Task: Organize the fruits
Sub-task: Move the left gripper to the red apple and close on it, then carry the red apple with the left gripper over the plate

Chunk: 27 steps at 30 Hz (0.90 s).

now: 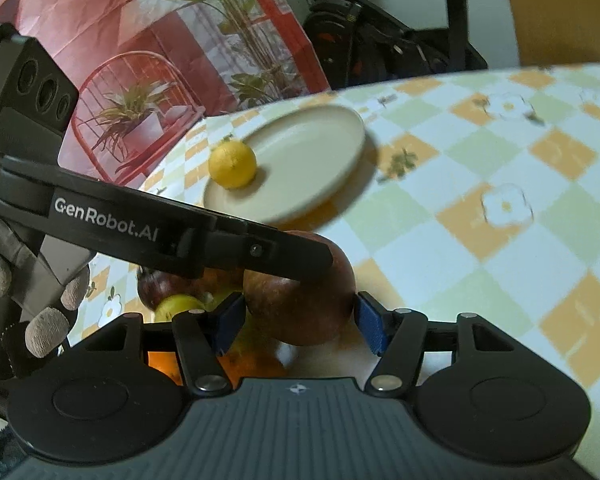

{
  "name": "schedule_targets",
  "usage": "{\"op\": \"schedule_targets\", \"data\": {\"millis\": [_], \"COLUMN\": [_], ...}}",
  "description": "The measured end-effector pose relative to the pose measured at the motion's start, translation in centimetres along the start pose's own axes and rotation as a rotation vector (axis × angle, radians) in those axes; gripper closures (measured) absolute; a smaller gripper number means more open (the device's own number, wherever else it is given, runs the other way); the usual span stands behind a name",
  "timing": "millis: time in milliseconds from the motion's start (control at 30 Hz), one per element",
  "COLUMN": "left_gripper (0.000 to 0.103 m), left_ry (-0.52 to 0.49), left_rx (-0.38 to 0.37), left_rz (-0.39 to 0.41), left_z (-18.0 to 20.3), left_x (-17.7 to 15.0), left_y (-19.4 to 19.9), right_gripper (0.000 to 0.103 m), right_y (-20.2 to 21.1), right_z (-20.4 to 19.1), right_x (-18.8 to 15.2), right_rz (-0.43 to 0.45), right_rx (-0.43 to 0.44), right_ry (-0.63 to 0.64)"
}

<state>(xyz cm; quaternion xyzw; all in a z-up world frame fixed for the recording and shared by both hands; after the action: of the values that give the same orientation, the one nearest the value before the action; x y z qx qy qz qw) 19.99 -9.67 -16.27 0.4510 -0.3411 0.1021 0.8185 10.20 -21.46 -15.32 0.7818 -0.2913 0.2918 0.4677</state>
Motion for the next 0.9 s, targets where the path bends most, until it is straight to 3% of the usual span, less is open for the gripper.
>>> {"op": "schedule_targets", "data": {"millis": [367, 900], "left_gripper": [0.043, 0.043], "left_ry": [0.044, 0.165], "left_rx": [0.07, 0.148], "left_rz": [0.124, 0.139], "left_z": [-5.0, -12.5], "left_x": [5.1, 8.3], "left_y": [2.2, -0.8], "right_gripper": [0.04, 0.041], "right_y": [-5.0, -14.4], "right_z": [-2.9, -3.9], "right_x": [6.0, 9.5], "right_rz": [0.027, -0.022], "right_rx": [0.059, 0.018], "right_ry": [0.171, 0.282]}}
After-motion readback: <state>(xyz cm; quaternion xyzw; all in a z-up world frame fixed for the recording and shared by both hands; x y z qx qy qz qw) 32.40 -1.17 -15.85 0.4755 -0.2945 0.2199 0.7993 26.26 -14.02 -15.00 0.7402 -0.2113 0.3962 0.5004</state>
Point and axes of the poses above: each gripper's, at about its wrist camera, not at the fingertips, and y roughly against the way its jaws point, z to its right, x to its top, the point moved 4 cm from there along -y, roughly the way its jaws point, and after that the axes turned 11 degrees about z, right-handed, at the moved point
